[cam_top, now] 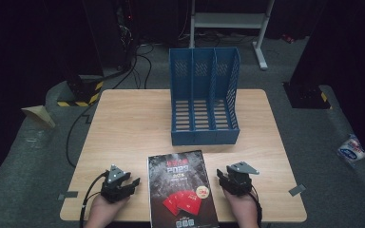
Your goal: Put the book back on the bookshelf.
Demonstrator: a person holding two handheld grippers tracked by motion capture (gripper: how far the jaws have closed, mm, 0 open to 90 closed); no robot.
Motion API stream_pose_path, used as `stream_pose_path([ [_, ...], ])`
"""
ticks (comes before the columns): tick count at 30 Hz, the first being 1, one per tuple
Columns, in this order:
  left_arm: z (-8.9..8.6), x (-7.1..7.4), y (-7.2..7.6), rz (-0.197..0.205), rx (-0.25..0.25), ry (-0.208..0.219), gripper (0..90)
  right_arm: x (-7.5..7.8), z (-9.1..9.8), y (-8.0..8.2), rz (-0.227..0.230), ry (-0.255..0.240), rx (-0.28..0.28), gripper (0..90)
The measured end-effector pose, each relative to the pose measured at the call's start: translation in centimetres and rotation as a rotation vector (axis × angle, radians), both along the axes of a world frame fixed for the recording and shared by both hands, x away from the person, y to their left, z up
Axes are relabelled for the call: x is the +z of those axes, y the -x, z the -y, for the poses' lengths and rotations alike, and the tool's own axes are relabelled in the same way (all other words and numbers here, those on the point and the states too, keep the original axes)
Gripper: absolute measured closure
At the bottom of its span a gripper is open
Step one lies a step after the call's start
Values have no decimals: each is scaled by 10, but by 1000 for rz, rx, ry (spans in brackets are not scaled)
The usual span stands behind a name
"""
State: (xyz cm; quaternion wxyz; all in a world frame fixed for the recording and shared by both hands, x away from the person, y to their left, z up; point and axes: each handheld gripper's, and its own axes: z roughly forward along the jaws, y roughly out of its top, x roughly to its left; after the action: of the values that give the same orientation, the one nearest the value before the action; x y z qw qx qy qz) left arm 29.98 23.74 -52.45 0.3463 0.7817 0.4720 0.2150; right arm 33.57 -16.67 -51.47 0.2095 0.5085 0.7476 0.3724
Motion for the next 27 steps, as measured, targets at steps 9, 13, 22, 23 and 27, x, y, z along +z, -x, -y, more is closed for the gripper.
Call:
stream_pose_path([
  [9, 21, 0, 5, 9, -58, -3, 610, -4, -28, 7, 6, 79, 89, 541],
  [13, 30, 1, 7, 9, -93, -10, 635, -6, -32, 7, 12, 105, 88, 533],
  [22, 31, 0, 6, 11, -89, 2, 651, -7, -35, 7, 8, 117, 91, 559],
  [23, 31, 0, 5, 15, -86, 3, 657, -7, -35, 7, 10, 119, 93, 562],
  [27, 32, 0, 3, 10, -81, 8, 706, -7, -36, 8, 20, 126, 101, 587],
])
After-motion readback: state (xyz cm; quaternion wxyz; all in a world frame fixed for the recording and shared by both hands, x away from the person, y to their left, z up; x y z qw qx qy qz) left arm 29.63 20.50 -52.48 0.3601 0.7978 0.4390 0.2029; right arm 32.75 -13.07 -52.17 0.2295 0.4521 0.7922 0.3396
